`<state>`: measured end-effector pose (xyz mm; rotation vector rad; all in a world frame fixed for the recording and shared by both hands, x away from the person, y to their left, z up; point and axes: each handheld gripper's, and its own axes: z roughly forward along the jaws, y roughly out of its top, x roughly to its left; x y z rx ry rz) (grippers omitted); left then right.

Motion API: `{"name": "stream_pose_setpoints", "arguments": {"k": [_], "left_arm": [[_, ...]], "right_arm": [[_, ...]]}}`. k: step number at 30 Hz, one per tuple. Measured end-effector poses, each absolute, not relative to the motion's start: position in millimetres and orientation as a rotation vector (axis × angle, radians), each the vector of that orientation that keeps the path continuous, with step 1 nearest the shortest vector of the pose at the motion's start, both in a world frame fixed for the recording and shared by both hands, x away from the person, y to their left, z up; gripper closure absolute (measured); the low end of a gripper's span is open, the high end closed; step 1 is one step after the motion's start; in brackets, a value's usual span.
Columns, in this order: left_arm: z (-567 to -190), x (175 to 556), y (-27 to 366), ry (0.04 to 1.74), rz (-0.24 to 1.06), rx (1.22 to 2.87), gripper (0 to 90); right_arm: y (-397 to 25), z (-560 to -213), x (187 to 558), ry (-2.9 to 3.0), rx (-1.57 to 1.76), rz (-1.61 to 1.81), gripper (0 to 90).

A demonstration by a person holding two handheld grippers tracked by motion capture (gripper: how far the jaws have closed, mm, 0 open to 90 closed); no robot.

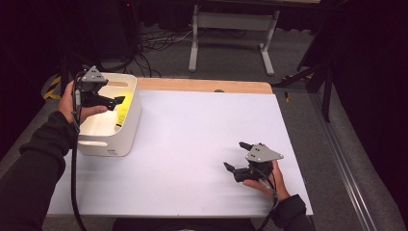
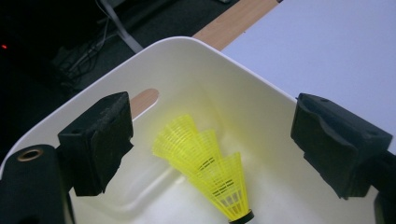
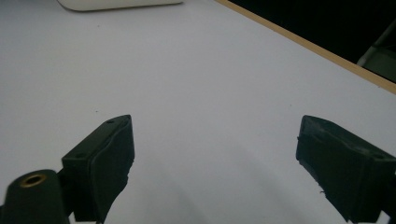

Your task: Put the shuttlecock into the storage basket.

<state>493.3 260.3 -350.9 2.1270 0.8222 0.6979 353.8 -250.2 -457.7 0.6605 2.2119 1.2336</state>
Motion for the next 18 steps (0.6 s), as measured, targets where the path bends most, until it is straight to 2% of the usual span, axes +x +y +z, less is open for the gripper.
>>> {"name": "stream_pose_setpoints", "arguments": {"k": [18], "left_arm": [[-337, 449, 255, 0.649, 0.76, 1.997, 11.4]], "right_arm": [[-251, -456, 350, 2.189, 0.689, 1.241, 12.7]]}}
